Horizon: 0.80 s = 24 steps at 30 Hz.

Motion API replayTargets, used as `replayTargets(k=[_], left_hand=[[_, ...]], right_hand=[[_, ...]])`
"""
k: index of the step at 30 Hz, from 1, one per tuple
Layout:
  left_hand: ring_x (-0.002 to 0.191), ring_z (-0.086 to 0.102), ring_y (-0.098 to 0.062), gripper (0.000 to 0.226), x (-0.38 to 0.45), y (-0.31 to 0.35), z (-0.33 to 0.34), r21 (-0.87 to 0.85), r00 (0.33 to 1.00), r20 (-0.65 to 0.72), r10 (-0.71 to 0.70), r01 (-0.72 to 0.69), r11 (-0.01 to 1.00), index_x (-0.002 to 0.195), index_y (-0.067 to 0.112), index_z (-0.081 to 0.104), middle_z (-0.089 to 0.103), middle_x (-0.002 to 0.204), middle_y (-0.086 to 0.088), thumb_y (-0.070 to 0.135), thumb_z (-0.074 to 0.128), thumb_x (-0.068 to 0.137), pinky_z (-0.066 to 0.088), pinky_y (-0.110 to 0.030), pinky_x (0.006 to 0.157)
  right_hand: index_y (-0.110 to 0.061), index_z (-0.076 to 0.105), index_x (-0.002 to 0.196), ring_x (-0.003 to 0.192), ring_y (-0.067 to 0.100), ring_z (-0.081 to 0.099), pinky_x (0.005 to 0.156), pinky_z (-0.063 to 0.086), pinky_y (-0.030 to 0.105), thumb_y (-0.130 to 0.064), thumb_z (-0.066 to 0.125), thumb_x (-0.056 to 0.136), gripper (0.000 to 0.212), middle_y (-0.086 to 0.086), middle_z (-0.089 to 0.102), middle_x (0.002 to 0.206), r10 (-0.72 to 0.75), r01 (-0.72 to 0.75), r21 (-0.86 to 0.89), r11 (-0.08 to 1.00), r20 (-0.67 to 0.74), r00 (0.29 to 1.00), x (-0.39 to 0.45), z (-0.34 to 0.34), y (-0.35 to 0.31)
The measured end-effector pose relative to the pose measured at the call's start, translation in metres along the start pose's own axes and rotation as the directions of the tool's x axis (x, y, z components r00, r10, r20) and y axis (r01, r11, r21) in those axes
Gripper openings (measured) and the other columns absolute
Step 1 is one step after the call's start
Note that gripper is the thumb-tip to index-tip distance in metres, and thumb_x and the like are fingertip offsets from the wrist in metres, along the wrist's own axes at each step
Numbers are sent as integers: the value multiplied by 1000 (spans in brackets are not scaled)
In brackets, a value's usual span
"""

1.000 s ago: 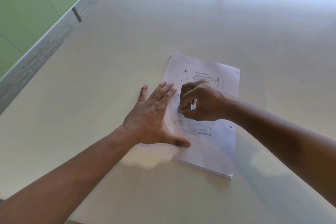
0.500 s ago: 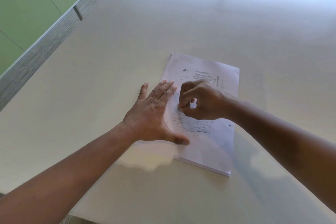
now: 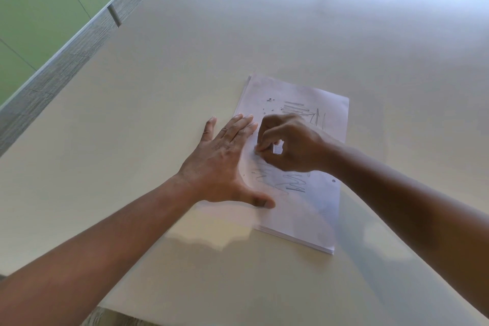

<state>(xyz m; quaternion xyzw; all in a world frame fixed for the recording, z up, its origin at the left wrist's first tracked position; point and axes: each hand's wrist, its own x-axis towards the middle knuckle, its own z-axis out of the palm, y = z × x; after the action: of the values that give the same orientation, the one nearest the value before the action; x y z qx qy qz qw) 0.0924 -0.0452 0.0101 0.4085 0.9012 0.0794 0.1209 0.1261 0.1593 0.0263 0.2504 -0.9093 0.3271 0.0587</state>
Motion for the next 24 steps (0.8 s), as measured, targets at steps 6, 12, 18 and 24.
replayTargets(k=[6, 12, 18, 24], left_hand=[[153, -24, -2, 161, -1, 0, 0, 4, 1000, 5, 1, -1, 1000, 165, 15, -2, -12, 172, 9, 114, 25, 40, -11, -53, 125], [153, -25, -1, 160, 1, 0, 0, 2, 1000, 9, 1, -1, 1000, 164, 16, -5, -12, 172, 9, 113, 26, 41, -12, -53, 125], [152, -25, 0, 161, 0, 0, -2, -10, 1000, 13, -7, 7, 1000, 163, 14, -9, -13, 172, 10, 112, 33, 43, -12, -52, 125], [152, -26, -2, 161, 0, 1, -2, 3, 1000, 8, -4, 4, 1000, 163, 14, -10, -12, 172, 7, 113, 33, 43, -11, -52, 126]], right_hand=[[-11, 75, 72, 61, 12, 59, 59, 52, 28, -1, 76, 74, 10, 1, 65, 77, -19, 18, 34, 999, 33, 999, -3, 3, -5], [-11, 75, 73, 61, 10, 59, 59, 53, 31, -1, 75, 74, 10, 2, 66, 78, -24, 25, 26, 999, -18, 1000, 5, 1, 4], [-9, 75, 74, 66, 15, 63, 63, 53, 29, -3, 75, 77, 7, 2, 65, 79, -45, 40, 66, 997, 73, 996, 0, 5, -4], [-8, 76, 75, 63, 8, 58, 63, 49, 19, 0, 75, 76, 9, 3, 67, 79, -64, 64, 23, 998, -6, 998, 14, 3, 3]])
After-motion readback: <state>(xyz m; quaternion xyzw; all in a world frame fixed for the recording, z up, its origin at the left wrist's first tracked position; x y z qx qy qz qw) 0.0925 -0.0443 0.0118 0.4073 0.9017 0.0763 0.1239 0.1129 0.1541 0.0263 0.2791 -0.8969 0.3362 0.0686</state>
